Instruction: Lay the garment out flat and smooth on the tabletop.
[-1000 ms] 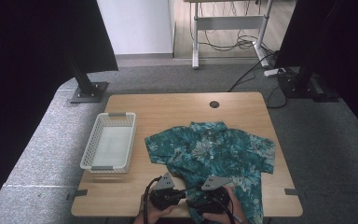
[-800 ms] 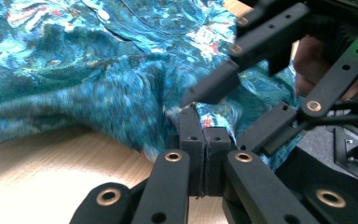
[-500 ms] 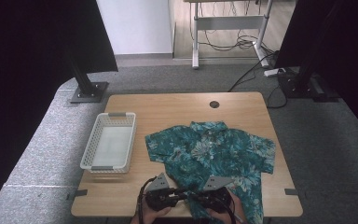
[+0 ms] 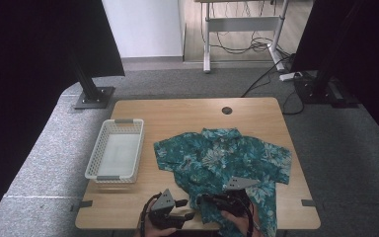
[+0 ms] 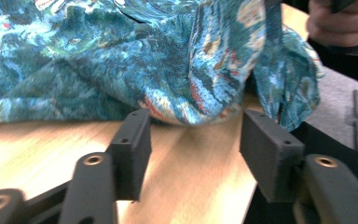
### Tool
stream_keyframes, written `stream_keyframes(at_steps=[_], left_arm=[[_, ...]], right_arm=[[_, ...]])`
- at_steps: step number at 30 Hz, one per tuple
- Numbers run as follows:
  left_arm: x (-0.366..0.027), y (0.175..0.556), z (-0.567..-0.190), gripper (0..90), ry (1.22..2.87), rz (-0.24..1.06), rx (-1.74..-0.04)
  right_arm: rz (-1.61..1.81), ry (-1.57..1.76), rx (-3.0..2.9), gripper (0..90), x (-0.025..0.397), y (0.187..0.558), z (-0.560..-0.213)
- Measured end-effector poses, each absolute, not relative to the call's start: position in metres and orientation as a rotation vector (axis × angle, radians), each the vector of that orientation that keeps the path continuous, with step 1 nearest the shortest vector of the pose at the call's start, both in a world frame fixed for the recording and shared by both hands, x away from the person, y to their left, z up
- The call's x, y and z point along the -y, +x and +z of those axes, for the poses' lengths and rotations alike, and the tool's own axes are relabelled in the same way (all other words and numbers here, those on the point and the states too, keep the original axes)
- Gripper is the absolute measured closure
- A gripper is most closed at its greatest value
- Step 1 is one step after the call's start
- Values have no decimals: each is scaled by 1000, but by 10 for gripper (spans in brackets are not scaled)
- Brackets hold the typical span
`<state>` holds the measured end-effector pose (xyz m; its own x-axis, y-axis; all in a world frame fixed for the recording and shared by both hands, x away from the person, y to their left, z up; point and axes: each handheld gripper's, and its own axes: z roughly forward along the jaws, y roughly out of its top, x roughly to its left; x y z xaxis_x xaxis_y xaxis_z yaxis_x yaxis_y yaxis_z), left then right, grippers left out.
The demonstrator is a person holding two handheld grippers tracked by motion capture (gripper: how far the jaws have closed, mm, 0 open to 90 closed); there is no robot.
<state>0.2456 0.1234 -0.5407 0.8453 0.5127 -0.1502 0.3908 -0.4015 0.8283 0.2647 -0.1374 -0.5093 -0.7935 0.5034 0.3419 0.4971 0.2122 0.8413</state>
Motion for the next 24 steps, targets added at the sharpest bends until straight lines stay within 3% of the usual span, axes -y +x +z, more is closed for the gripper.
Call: stream_keyframes(at_steps=[3,8,11,16,24], left_arm=[[-115,245,-541,404,2053,222,-655],[-121,245,-537,697,2031,197,-658],[-130,248,-534,800,2042,164,-673],[-149,248,-520,793,2089,145,-629],[-179,244,-521,703,2122,116,-629]], right_arm=[[1699,993,-2439,874,135,264,-506],[1691,986,-2447,844,136,263,-506],[1688,985,-2447,797,138,261,-506],[1667,976,-2491,723,138,260,-510],[1739,1004,-2516,434,145,257,-516]])
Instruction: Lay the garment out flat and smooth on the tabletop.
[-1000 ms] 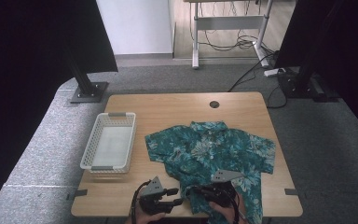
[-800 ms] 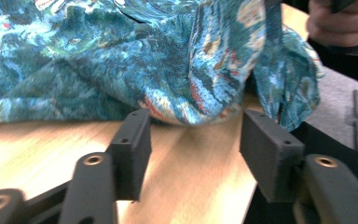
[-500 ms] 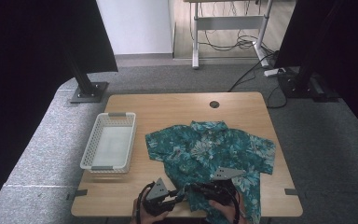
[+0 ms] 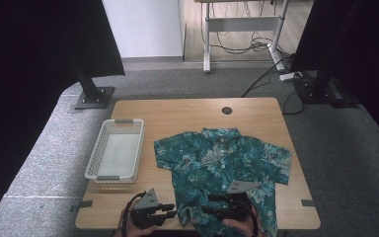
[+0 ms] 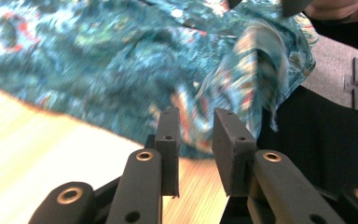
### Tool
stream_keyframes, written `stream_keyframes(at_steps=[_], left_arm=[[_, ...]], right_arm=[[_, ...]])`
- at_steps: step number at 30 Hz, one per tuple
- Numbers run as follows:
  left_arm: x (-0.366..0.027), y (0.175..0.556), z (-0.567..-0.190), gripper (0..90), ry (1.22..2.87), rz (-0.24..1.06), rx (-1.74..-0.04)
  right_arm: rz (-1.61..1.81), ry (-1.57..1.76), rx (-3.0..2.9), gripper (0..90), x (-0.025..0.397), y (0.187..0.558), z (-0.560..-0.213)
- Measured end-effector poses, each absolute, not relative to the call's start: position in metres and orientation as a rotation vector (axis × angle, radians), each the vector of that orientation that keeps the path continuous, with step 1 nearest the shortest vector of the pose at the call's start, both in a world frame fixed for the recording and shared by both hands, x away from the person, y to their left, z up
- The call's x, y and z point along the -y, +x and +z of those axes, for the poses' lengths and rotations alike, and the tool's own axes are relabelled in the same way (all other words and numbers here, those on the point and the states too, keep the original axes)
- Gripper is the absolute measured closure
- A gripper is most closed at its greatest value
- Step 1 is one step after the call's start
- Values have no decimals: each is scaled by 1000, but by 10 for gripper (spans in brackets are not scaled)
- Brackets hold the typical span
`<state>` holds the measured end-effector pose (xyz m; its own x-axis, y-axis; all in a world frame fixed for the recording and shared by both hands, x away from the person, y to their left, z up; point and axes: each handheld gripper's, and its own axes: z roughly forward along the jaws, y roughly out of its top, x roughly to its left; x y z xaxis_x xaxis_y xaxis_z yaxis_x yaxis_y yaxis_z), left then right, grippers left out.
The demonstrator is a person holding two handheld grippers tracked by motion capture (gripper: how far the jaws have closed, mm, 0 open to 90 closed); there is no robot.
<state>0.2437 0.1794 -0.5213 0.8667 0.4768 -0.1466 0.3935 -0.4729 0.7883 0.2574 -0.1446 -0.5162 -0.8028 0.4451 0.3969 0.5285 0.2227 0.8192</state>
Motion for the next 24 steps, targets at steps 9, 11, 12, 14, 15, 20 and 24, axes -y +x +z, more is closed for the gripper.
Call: stream_keyframes(at_steps=[9,11,12,14,15,20,24], left_arm=[[-181,249,-531,580,2100,88,-674],[-176,249,-531,562,2099,103,-674],[-172,252,-530,544,2085,118,-683],[-169,255,-528,522,2065,125,-690],[-169,255,-528,513,2065,125,-690],[-156,269,-529,453,2016,109,-710],[-141,275,-532,400,2014,62,-688]], right_arm=[[-1570,-1127,2442,364,160,265,-525],[-1537,-1158,2462,363,162,267,-531],[-1506,-1186,2478,361,163,268,-536],[-1488,-1205,2478,361,165,269,-540],[-1484,-1208,2477,362,166,269,-542],[-1463,-1211,2497,354,169,266,-547],[-1433,-1211,2524,342,171,263,-552]])
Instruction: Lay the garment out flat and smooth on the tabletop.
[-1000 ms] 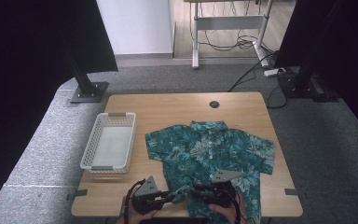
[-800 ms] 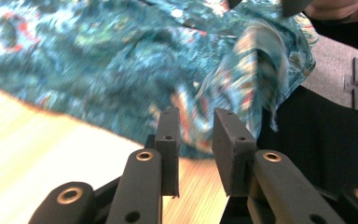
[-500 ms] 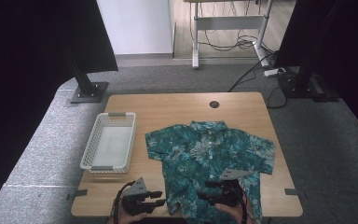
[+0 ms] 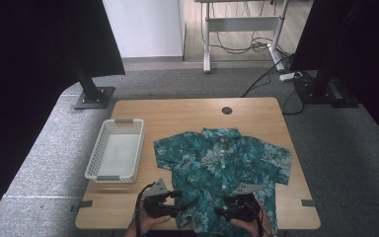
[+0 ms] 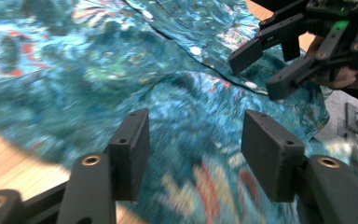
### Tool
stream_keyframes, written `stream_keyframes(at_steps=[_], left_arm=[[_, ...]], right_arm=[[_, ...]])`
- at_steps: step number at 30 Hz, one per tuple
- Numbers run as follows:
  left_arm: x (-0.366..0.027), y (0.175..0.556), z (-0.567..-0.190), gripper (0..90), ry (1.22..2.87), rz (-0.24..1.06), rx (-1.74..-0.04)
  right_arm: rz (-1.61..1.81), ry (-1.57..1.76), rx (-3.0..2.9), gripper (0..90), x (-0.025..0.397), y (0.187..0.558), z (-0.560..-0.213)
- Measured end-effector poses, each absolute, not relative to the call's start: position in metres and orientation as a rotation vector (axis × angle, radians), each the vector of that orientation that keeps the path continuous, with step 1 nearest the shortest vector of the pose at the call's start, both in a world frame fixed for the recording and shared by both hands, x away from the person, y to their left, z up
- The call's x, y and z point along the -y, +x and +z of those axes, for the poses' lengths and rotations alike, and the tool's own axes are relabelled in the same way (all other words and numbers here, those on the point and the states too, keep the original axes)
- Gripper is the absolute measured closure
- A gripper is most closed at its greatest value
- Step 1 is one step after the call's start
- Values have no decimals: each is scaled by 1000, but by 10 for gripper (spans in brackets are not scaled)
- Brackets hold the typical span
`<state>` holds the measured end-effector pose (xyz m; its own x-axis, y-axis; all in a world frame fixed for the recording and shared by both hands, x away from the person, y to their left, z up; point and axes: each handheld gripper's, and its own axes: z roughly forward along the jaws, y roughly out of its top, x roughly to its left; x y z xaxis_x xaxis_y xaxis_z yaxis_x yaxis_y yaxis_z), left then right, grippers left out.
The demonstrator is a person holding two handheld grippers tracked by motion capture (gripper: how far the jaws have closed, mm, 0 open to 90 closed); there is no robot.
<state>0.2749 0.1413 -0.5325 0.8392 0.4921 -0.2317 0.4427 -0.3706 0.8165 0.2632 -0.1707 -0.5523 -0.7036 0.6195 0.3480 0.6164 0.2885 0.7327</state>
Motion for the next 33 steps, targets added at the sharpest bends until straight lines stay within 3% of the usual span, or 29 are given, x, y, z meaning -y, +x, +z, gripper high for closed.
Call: stream_keyframes(at_steps=[8,18,33], left_arm=[[-123,268,-549,379,2195,41,-622],[-136,259,-551,353,2197,53,-630],[-159,238,-548,323,2199,73,-663]], right_arm=[[1393,1244,-2460,311,191,257,-553],[1300,1312,-2362,283,220,251,-557],[1253,1288,-2334,282,226,248,-558]])
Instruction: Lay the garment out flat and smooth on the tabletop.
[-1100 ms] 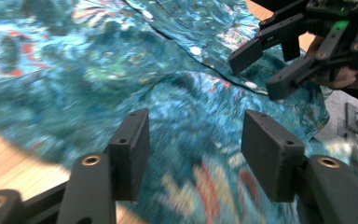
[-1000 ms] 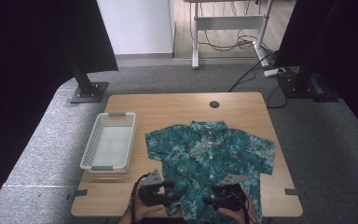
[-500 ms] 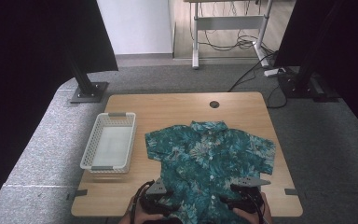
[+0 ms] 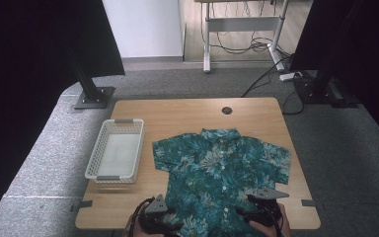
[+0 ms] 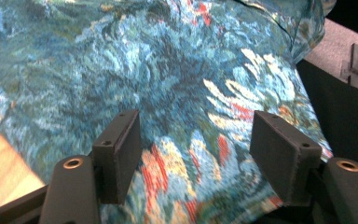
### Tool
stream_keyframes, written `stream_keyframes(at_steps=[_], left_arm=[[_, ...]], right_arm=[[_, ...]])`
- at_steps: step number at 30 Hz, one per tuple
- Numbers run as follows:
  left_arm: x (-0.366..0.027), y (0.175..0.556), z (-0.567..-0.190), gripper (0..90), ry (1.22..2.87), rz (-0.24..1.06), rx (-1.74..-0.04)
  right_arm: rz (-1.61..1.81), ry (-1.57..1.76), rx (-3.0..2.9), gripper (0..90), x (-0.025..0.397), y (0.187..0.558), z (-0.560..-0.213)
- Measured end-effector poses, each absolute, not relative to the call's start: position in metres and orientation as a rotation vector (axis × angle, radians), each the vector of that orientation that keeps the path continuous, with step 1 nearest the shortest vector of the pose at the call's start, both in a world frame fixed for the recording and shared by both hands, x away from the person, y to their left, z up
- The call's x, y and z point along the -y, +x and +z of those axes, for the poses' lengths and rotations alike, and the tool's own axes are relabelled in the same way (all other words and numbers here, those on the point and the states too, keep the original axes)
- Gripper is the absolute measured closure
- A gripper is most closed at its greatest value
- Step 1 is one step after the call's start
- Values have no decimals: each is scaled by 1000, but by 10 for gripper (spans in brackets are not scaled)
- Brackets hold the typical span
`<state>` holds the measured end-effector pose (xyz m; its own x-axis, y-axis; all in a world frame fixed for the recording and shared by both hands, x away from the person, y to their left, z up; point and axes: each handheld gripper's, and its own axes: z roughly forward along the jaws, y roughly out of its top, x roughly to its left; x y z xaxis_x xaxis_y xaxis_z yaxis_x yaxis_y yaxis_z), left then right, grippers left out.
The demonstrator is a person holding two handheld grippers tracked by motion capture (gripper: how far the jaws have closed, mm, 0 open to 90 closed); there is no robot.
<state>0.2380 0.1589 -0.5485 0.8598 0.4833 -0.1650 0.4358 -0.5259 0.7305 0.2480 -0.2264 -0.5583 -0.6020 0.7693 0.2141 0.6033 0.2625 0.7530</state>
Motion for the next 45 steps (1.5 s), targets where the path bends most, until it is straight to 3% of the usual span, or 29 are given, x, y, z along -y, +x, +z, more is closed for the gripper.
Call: stream_keyframes(at_steps=[5,14,31,45], left_arm=[[-156,253,-534,311,2101,124,-718],[-118,286,-543,275,2175,134,-735],[-124,252,-558,213,2183,293,-684],[-153,225,-556,200,2187,248,-686]], right_arm=[[1275,1292,-2315,264,225,252,-555],[1208,1319,-2289,245,220,273,-557],[1050,1197,-2271,231,193,277,-560],[1119,1159,-2318,236,175,237,-561]])
